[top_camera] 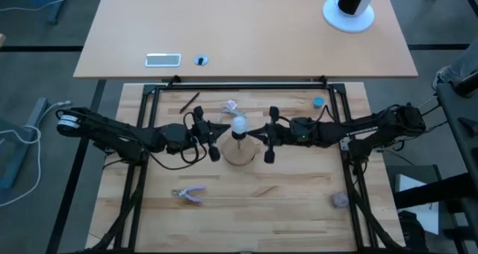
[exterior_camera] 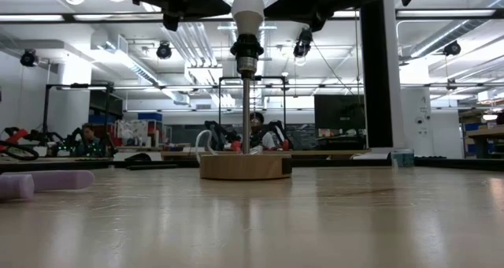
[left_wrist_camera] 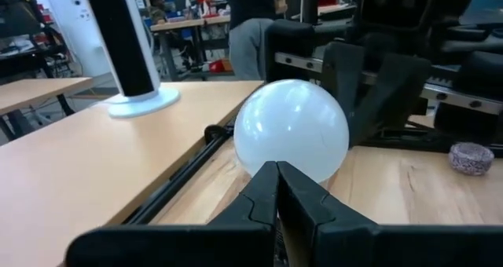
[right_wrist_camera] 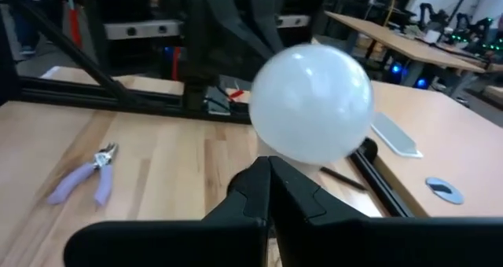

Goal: Screw lightbulb
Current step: Insert the lightbulb into the lamp

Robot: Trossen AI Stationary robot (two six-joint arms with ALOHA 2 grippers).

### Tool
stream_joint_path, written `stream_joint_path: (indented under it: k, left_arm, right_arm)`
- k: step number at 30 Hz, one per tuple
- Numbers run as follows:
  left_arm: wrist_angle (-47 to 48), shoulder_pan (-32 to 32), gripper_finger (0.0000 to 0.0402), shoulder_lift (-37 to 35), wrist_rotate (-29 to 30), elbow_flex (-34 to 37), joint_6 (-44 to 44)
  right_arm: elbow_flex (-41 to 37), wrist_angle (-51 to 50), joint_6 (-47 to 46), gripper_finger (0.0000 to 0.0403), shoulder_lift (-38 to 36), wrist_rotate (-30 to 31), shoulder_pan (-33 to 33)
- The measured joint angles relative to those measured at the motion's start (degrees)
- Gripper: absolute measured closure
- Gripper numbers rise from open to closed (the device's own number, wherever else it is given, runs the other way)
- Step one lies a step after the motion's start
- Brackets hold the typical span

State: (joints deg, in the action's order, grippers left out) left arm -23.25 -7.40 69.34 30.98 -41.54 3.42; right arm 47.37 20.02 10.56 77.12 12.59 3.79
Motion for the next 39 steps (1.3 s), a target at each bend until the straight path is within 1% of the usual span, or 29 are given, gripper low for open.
stream_joint_path:
  k: [2,9,12,16,19,22,25,30,32,36,39]
  left_arm:
    - [0.8,0.0,0.0401,0.0,0.0,0.0,-0.6]
    - [1.8,-1.0,0.0401,-0.1,-0.8,0.0,-2.5]
    - [1.7,-1.2,0.0401,-0.1,-2.0,0.0,-2.5]
    - [1.4,-1.1,0.0401,-0.1,-2.0,0.0,-2.5]
    - [1.5,-1.0,0.0401,-0.1,-1.9,0.0,-2.5]
    - [1.6,-1.0,0.0401,-0.2,-1.6,0.0,-2.5]
    - [1.9,-0.8,0.0401,-0.2,-1.3,0.0,-2.5]
    - [3.8,-0.7,0.0401,-0.5,0.9,0.0,-3.4]
    - [5.3,-1.2,0.0401,-1.0,0.6,0.0,-4.0]
    - [6.6,-2.3,0.0401,-3.3,0.2,0.0,-4.0]
    - [6.8,-2.6,0.0401,-3.8,-0.5,0.0,-3.6]
  right_arm:
    - [0.0,-0.6,-0.2,0.0403,0.0,0.8,0.0]
    - [0.0,-1.1,-0.2,0.0403,-0.3,8.2,-0.6]
    - [0.0,0.3,0.5,0.0403,-0.3,7.8,-1.6]
    - [0.0,2.6,0.7,0.0403,-0.3,3.3,-2.4]
    - [0.0,2.7,0.7,0.0403,-0.2,2.5,-2.5]
    - [0.0,2.7,0.7,0.0403,-0.2,1.9,-2.3]
    - [0.0,2.7,0.5,0.0403,-0.2,-0.1,-2.3]
    - [0.0,2.4,0.4,0.0403,-0.2,-1.5,-1.2]
    - [0.0,0.9,-0.3,0.0403,-0.4,-0.8,-1.2]
    - [0.0,-0.6,-0.6,0.0403,-0.5,5.0,-1.5]
    - [0.0,0.6,0.0,0.0403,-0.3,5.5,-2.0]
